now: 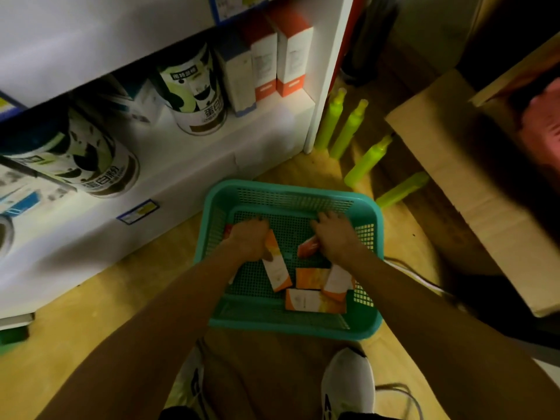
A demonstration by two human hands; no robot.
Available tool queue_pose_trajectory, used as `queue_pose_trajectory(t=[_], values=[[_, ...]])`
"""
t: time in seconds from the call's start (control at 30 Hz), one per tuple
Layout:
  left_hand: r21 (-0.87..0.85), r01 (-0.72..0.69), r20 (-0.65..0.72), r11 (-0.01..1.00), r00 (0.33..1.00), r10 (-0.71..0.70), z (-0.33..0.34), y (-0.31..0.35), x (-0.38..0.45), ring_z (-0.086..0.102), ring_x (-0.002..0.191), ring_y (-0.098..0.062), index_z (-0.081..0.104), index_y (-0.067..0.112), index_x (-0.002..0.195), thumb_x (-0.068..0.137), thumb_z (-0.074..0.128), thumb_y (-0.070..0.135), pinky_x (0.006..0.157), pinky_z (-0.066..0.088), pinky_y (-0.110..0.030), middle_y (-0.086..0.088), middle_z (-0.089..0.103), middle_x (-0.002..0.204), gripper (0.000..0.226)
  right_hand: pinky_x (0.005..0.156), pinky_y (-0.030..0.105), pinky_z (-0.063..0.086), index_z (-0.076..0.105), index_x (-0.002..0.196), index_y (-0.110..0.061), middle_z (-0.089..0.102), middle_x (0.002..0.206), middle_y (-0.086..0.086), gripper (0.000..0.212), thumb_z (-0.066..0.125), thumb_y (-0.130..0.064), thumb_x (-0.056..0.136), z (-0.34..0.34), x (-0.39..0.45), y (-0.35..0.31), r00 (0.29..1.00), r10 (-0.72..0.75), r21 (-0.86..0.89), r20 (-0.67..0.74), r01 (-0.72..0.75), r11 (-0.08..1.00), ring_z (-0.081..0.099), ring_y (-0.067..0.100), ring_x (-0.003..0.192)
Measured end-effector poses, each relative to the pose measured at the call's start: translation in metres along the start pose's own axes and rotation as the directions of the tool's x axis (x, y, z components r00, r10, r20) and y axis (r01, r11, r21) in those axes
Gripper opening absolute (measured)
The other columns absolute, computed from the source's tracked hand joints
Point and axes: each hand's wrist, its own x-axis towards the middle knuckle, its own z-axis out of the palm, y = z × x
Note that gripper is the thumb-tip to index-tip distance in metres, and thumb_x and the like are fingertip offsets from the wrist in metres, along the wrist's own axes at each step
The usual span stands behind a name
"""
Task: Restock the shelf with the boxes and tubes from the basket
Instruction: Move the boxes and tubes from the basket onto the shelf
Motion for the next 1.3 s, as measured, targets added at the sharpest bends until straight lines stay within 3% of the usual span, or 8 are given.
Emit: queue_pose_trajectory(t=[0.1, 0.33, 0.47, 0.57, 0.73, 0.9, 1.07, 1.3], values=[[-0.073, -0.021, -0.020, 0.997, 1.000, 0.020, -0.005, -0.001, -0.008, 0.060, 0.113, -0.029, 0.046, 0.013, 0.127, 0.068, 0.087, 0.041, 0.090, 0.050, -0.038, -0.010, 0.060, 0.127, 0.077, 0.086, 0.037, 0.048, 0.065, 0.109, -0.017, 0.066, 0.114, 0.008, 0.025, 0.067, -0.030, 0.088, -0.013, -0.004, 0.006, 0.996, 0.055, 0.183, -0.074, -0.040, 0.982, 0.060, 0.028, 0.108], [-0.088, -0.064, -0.161, 0.994, 0.986, 0.049, -0.046, -0.014, -0.034, 0.056, 0.117, -0.033, 0.051, 0.012, 0.132, 0.082, 0.075, 0.032, 0.096, 0.048, -0.043, -0.013, 0.052, 0.133, 0.059, 0.067, 0.028, 0.035, 0.062, 0.093, -0.016, 0.069, 0.100, 0.011, 0.028, 0.066, -0.043, 0.090, -0.049, -0.017, 0.008, 0.979, 0.165, 0.571, -0.120, -0.068, 0.818, 0.065, 0.029, 0.094], [-0.048, -0.079, -0.262, 0.996, 0.963, 0.064, -0.077, -0.019, -0.059, 0.051, 0.125, -0.035, 0.044, 0.011, 0.140, 0.085, 0.071, 0.026, 0.101, 0.045, -0.044, -0.015, 0.047, 0.141, 0.063, 0.075, 0.032, 0.041, 0.057, 0.118, -0.011, 0.066, 0.113, 0.014, 0.039, 0.069, -0.034, 0.089, -0.084, -0.030, 0.001, 0.954, 0.236, 0.732, -0.187, -0.026, 0.681, 0.062, 0.033, 0.103], [-0.015, -0.093, -0.338, 0.996, 0.938, 0.082, -0.103, -0.019, -0.084, 0.045, 0.131, -0.033, 0.037, 0.015, 0.145, 0.086, 0.072, 0.026, 0.104, 0.042, -0.044, -0.012, 0.043, 0.146, 0.070, 0.078, 0.035, 0.049, 0.047, 0.128, -0.016, 0.068, 0.117, 0.010, 0.051, 0.072, -0.031, 0.086, -0.117, -0.043, -0.006, 0.944, 0.243, 0.762, -0.225, 0.015, 0.647, 0.064, 0.031, 0.103], [0.078, -0.051, -0.419, 0.996, 0.905, 0.079, -0.154, -0.013, -0.139, 0.055, 0.118, -0.032, 0.043, 0.017, 0.140, 0.084, 0.073, 0.033, 0.092, 0.047, -0.042, -0.009, 0.049, 0.134, 0.065, 0.080, 0.043, 0.055, 0.059, 0.121, -0.022, 0.071, 0.111, 0.005, 0.044, 0.071, -0.043, 0.085, -0.171, -0.069, -0.016, 0.926, 0.266, 0.748, -0.268, 0.025, 0.664, 0.066, 0.028, 0.099], [0.096, -0.016, -0.512, 0.995, 0.857, 0.063, -0.199, -0.012, -0.207, 0.055, 0.120, -0.033, 0.045, 0.017, 0.139, 0.085, 0.072, 0.038, 0.095, 0.047, -0.042, -0.011, 0.052, 0.137, 0.064, 0.079, 0.043, 0.057, 0.057, 0.119, -0.031, 0.070, 0.111, -0.003, 0.032, 0.070, -0.033, 0.090, -0.221, -0.111, -0.036, 0.926, 0.260, 0.849, -0.275, 0.107, 0.517, 0.066, 0.021, 0.092], [0.097, 0.012, -0.622, 0.995, 0.781, 0.051, -0.232, -0.002, -0.276, 0.056, 0.115, -0.031, 0.052, 0.014, 0.130, 0.088, 0.069, 0.034, 0.094, 0.049, -0.042, -0.010, 0.055, 0.130, 0.050, 0.091, 0.042, 0.054, 0.061, 0.123, -0.023, 0.071, 0.118, 0.000, 0.037, 0.072, -0.031, 0.088, -0.269, -0.151, -0.057, 0.869, 0.273, 0.815, -0.413, 0.219, 0.537, 0.066, 0.020, 0.102], [0.119, 0.045, -0.717, 0.992, 0.695, 0.055, -0.273, 0.001, -0.368, 0.055, 0.115, -0.027, 0.041, 0.016, 0.142, 0.091, 0.066, 0.035, 0.091, 0.049, -0.037, -0.008, 0.050, 0.134, 0.060, 0.096, 0.043, 0.052, 0.048, 0.132, -0.018, 0.067, 0.123, 0.005, 0.048, 0.071, -0.023, 0.090, -0.338, -0.205, -0.085, 0.774, 0.300, 0.772, -0.558, 0.351, 0.530, 0.064, 0.025, 0.111]])
